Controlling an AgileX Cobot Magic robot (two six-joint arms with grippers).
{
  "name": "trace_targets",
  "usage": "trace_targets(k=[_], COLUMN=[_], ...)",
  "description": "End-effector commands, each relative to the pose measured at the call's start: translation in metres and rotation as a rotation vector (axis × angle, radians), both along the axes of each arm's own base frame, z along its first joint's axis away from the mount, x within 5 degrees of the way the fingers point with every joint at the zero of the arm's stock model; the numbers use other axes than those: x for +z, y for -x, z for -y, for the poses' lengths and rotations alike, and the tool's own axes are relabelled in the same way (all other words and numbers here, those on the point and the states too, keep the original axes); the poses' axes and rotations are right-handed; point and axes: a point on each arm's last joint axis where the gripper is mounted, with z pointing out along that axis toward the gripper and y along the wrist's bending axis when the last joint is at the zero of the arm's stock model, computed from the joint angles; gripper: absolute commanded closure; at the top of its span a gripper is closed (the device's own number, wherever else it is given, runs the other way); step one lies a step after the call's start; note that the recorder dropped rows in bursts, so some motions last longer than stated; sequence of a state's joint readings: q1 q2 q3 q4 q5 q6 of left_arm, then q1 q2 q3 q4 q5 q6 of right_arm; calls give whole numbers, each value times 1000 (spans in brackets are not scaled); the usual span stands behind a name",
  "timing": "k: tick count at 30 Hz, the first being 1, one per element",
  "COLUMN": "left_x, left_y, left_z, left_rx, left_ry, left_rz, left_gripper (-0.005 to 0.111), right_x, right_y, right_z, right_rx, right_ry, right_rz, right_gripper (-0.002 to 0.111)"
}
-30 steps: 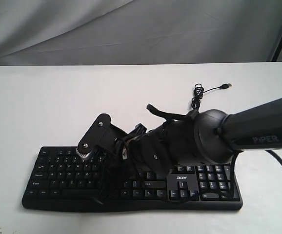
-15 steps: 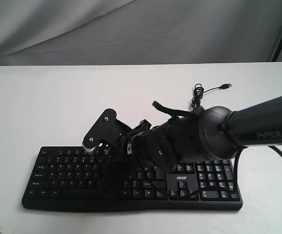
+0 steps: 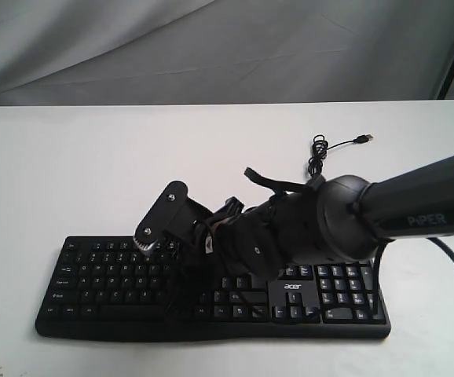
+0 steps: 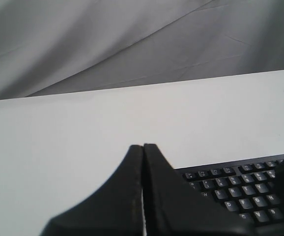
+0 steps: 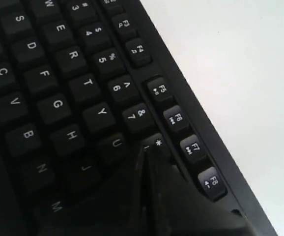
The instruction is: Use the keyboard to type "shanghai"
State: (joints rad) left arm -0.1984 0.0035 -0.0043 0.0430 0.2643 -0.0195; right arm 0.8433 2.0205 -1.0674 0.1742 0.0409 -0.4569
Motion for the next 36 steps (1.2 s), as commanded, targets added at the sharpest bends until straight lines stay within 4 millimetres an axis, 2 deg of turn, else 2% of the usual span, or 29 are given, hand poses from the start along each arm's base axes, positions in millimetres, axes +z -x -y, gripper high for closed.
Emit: trace_targets(k=[1, 3, 9, 14, 19, 27, 36], left_x=[-1, -1, -1, -1, -1, -1, -1], left_y=[0, 0, 0, 0, 0, 0, 0], left_z=[0, 0, 0, 0, 0, 0, 0], left_rx=[-4, -4, -4, -4, -4, -4, -4], left_ry=[3, 3, 3, 3, 3, 3, 3], left_rz=[3, 3, 3, 3, 3, 3, 3], left_gripper=[107, 107, 107, 107, 107, 107, 107], right_x=[-9, -4, 32, 50, 59, 53, 62], right_y=[-1, -1, 2, 15, 41, 96, 145], right_z=[2, 2, 4, 18, 49, 111, 167], right_rx=[-1, 0, 8, 8, -1, -9, -15], right_ry=[16, 10, -32, -53, -73, -46, -140], right_rz=[-8, -4, 28, 51, 78, 56, 148], right_gripper=[108, 108, 108, 108, 108, 108, 108])
